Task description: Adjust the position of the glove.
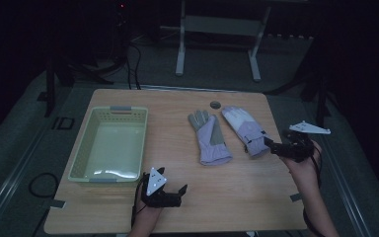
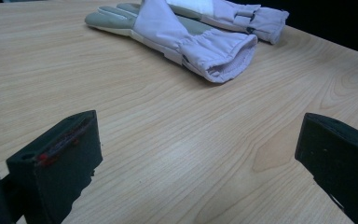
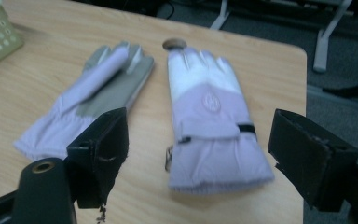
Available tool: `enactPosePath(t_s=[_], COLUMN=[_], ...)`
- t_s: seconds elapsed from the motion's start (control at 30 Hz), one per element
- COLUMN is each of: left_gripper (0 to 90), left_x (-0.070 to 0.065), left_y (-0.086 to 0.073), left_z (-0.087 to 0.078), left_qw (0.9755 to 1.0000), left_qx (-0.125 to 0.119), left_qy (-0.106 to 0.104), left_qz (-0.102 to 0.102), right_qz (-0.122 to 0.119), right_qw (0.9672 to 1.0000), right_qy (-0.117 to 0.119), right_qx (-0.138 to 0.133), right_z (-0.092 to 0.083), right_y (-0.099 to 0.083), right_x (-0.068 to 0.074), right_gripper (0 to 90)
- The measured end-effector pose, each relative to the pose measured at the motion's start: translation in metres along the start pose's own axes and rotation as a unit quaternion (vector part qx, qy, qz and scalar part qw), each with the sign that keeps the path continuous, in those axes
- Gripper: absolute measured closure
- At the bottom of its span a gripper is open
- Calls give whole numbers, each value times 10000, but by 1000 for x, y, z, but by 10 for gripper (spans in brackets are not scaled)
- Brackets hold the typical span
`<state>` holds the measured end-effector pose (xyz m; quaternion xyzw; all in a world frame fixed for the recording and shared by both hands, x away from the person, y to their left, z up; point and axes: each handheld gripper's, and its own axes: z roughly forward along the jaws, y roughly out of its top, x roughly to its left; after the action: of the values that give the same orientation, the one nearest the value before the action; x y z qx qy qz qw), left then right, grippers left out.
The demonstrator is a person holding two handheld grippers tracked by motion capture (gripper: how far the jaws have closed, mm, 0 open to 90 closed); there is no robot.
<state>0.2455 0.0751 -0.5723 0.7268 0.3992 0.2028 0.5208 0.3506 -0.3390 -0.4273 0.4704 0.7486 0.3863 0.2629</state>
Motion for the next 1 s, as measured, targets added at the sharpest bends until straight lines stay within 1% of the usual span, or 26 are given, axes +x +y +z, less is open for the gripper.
enactPosePath(t_s=[0.07, 0.2, 0.37, 0.4, 0.5, 0.57, 0.7, 1.0], left_gripper=[5, 5, 5, 5, 5, 5, 5, 5], left_x=[0, 0, 0, 0, 0, 0, 0, 1], left_y=[0, 0, 0, 0, 0, 0, 0, 0], left_z=[0, 0, 0, 0, 0, 0, 0, 0], left_qw=[10000, 10000, 10000, 10000, 10000, 10000, 10000, 10000], left_qx=[-2, -1, -7, -8, -3, 0, -1, 14], left_qy=[-4, -4, -8, -8, -18, -25, -32, -77], left_qz=[2, 7, 11, 9, 7, 6, 6, -24], right_qz=[-37, -107, -105, -125, -203, -274, -299, -398], right_qw=[10000, 9999, 9996, 9994, 9991, 9988, 9979, 9952], right_qy=[66, 79, 254, 319, 368, 395, 535, 757], right_qx=[-45, -53, -81, -63, -15, 57, 185, 467], right_z=[1, 6, 13, 16, 23, 30, 44, 83], right_y=[6, 18, 31, 34, 40, 45, 49, 48], right_x=[4, 10, 17, 19, 25, 31, 42, 68], right_gripper=[213, 238, 264, 267, 279, 279, 281, 311])
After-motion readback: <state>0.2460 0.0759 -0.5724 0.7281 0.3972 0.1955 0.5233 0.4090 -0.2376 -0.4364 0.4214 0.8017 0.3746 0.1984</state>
